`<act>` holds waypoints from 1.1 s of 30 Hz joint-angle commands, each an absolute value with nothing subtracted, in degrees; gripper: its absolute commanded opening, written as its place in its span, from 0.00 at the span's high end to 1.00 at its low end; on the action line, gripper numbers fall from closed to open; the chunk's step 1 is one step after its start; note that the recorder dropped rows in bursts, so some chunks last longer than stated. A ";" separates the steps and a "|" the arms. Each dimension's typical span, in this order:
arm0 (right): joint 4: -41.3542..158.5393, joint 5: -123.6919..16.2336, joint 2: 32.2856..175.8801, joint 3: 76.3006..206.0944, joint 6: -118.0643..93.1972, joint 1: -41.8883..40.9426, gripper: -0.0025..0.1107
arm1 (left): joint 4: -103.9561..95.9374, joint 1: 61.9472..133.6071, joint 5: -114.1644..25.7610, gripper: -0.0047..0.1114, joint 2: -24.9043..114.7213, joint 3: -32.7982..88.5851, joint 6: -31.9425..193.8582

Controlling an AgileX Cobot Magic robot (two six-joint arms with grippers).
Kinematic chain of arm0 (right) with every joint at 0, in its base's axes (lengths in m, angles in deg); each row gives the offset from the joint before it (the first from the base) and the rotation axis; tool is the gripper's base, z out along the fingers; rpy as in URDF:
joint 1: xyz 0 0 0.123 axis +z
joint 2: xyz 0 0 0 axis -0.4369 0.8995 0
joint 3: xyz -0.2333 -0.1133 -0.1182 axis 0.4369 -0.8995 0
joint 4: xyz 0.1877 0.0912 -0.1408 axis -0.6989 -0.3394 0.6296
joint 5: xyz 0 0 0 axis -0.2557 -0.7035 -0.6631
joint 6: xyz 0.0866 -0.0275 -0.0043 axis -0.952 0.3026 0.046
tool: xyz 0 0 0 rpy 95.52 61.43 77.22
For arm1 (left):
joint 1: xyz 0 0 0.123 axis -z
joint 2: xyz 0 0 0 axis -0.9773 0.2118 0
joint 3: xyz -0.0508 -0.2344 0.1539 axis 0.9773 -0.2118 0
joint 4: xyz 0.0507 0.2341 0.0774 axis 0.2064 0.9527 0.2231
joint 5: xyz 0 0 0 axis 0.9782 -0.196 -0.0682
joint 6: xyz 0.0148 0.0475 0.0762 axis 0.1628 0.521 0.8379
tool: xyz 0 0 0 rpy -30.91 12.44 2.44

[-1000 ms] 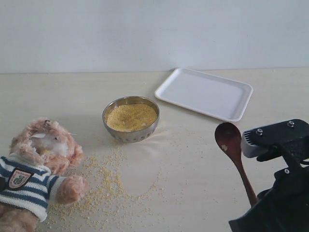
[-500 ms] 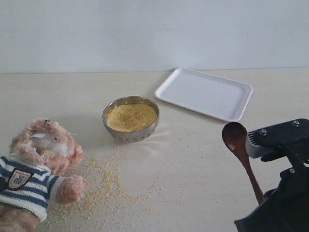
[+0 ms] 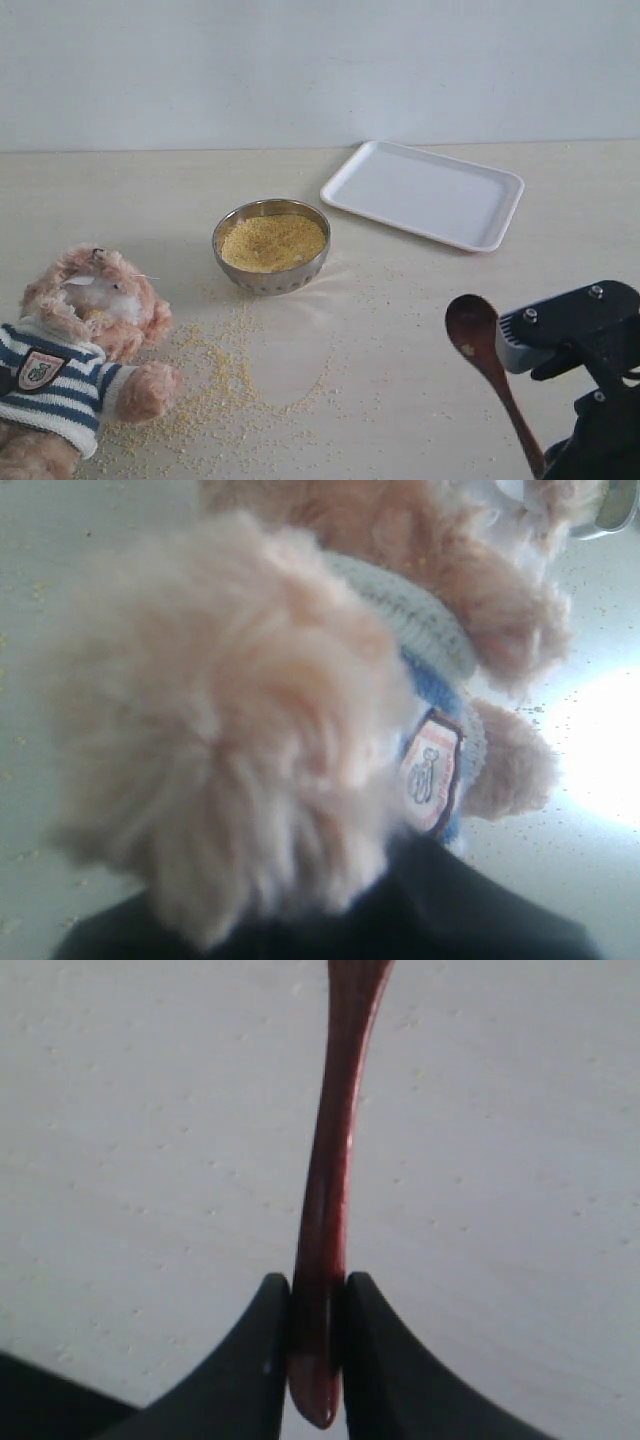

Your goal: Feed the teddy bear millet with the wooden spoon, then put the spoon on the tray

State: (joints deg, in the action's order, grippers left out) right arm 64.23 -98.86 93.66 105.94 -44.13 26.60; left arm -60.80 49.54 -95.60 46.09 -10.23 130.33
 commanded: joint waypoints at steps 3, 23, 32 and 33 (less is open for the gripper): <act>46.30 -99.91 93.42 106.48 -27.32 26.63 0.95 | -61.62 49.37 -96.24 0.92 45.90 -10.47 130.60; 42.43 -122.05 115.79 138.64 -10.05 20.92 0.95 | -61.62 49.37 -96.24 0.92 45.90 -10.47 130.60; 41.17 -123.69 127.86 155.66 -7.81 24.66 0.95 | -61.62 49.37 -96.24 0.92 45.90 -10.47 130.60; 41.18 -123.69 129.40 157.69 -7.57 25.24 0.95 | -61.62 49.37 -96.24 0.92 45.90 -10.47 130.60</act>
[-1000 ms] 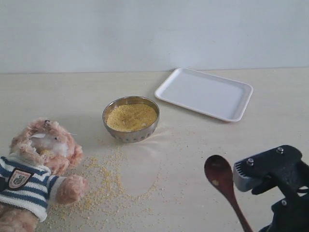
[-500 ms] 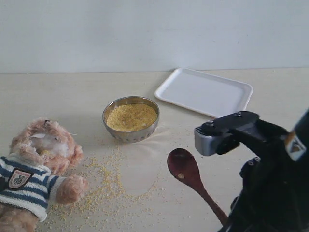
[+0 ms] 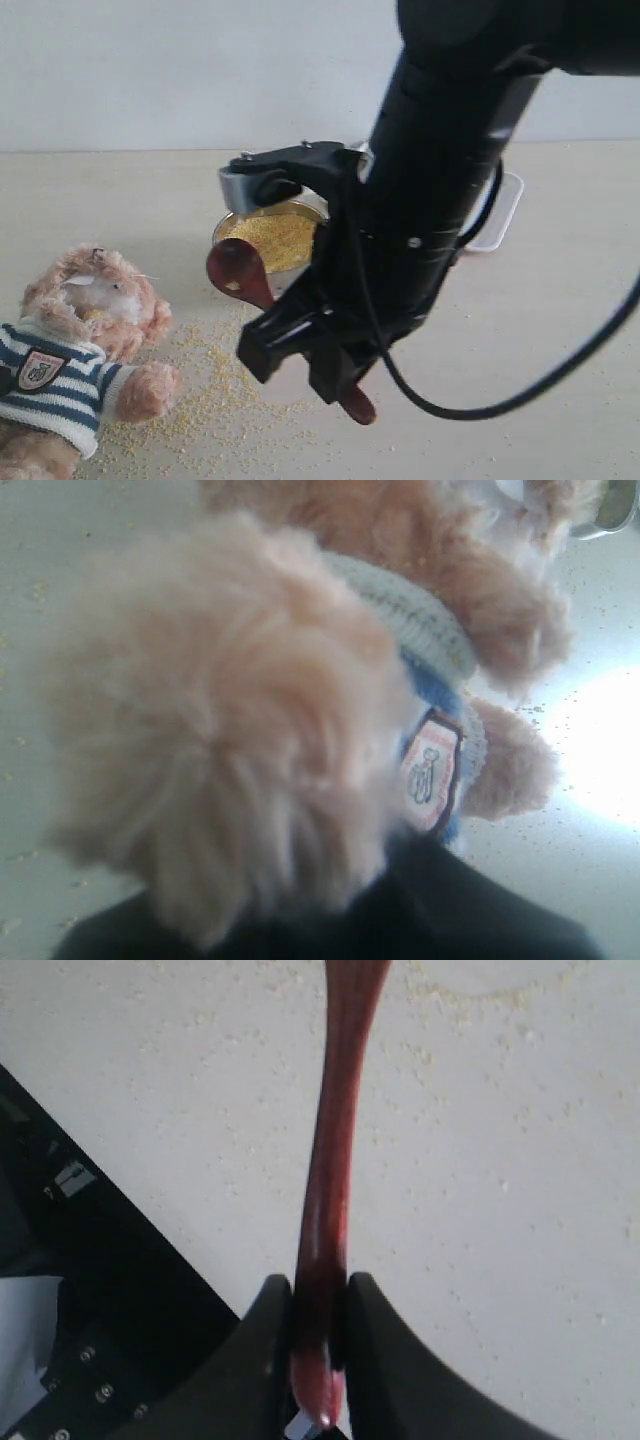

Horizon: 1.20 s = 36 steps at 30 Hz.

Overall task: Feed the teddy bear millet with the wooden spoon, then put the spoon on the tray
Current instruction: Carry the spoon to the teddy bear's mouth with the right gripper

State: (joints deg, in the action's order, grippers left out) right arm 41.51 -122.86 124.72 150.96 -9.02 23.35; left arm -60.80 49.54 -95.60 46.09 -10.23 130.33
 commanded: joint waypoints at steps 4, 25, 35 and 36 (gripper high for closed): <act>43.18 -123.69 135.24 164.59 -7.04 27.39 0.95 | -61.62 49.37 -96.24 0.92 45.90 -10.47 130.60; 68.53 -123.69 152.98 183.67 -11.82 37.14 0.95 | -61.62 49.37 -96.24 0.92 45.90 -10.47 130.60; 88.80 -123.69 152.98 183.56 -16.98 44.14 0.95 | -61.62 49.37 -96.24 0.92 45.90 -10.47 130.60; 89.04 -123.69 152.98 183.44 -17.23 44.31 0.95 | -61.62 49.37 -96.24 0.92 45.90 -10.47 130.60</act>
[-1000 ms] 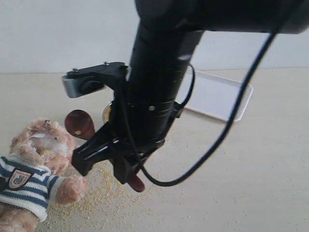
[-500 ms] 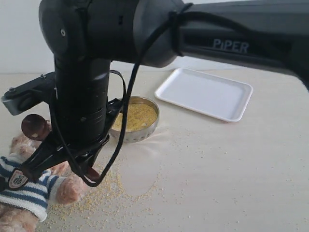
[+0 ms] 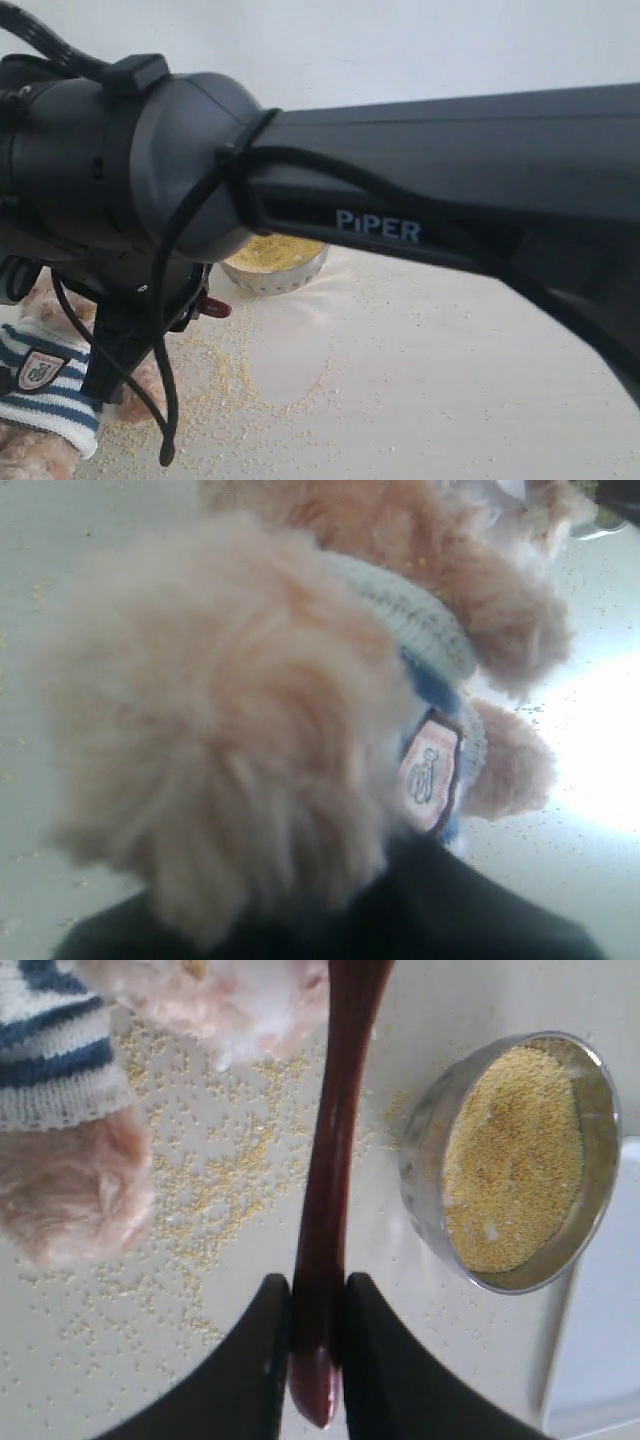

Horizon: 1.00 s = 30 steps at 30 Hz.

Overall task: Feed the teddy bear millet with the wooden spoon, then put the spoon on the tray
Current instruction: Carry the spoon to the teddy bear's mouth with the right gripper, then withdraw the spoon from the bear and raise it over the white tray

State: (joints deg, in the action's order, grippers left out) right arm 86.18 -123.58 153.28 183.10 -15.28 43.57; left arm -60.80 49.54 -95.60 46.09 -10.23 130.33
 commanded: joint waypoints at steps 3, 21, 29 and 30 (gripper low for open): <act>90.32 -123.69 152.98 182.02 -17.92 45.41 0.95 | -61.62 49.37 -96.24 0.92 45.90 -10.47 130.60; 93.01 -123.69 147.82 176.92 -27.69 45.82 0.95 | -61.62 49.37 -96.24 0.92 45.90 -10.47 130.60; 90.45 -123.69 142.66 176.92 -36.05 45.34 0.95 | -61.62 49.37 -96.24 0.92 45.90 -10.47 130.60; 89.96 -123.69 142.20 176.92 -36.62 45.21 0.95 | -61.62 49.37 -96.24 0.92 45.90 -10.47 130.60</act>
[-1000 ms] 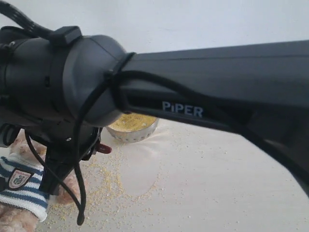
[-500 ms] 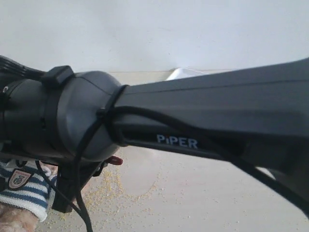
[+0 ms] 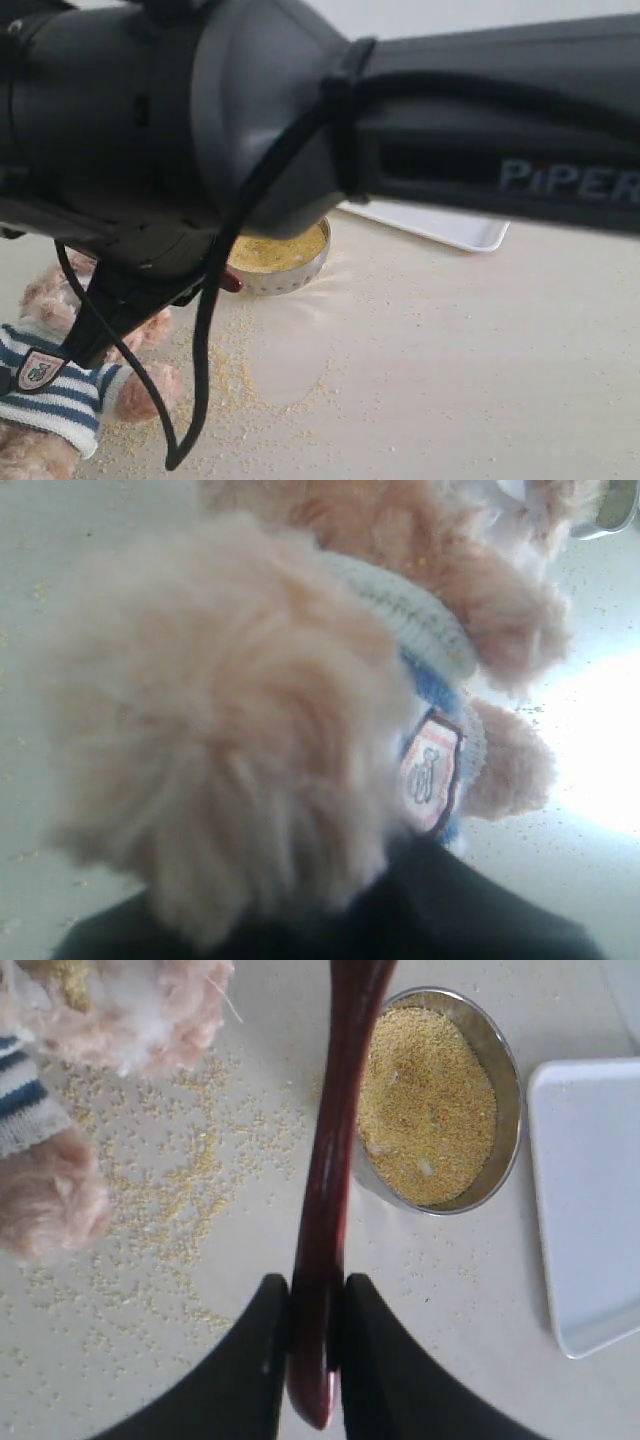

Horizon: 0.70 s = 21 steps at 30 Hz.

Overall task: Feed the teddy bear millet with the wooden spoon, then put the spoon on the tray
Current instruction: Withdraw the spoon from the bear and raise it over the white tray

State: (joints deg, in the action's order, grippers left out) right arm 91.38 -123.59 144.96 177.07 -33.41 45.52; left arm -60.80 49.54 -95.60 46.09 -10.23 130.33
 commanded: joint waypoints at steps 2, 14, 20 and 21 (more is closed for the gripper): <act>89.21 -123.69 141.24 176.49 -37.05 45.21 0.95 | -61.62 49.37 -96.24 0.92 45.90 -10.47 130.60; 87.48 -115.10 129.22 154.48 -51.29 42.48 0.95 | -61.62 49.37 -96.10 0.92 45.90 -10.47 130.60; 87.57 -106.48 121.13 141.26 -59.09 37.48 0.95 | -61.62 49.37 -96.20 0.92 45.90 -10.47 130.60; 87.57 -104.88 119.84 139.14 -60.34 36.08 0.95 | -61.62 49.37 -96.20 0.92 45.90 -10.47 130.60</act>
State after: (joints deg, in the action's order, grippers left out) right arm 87.12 -109.13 123.67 144.05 -56.76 39.00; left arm -60.80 49.54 -95.60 46.09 -10.23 130.33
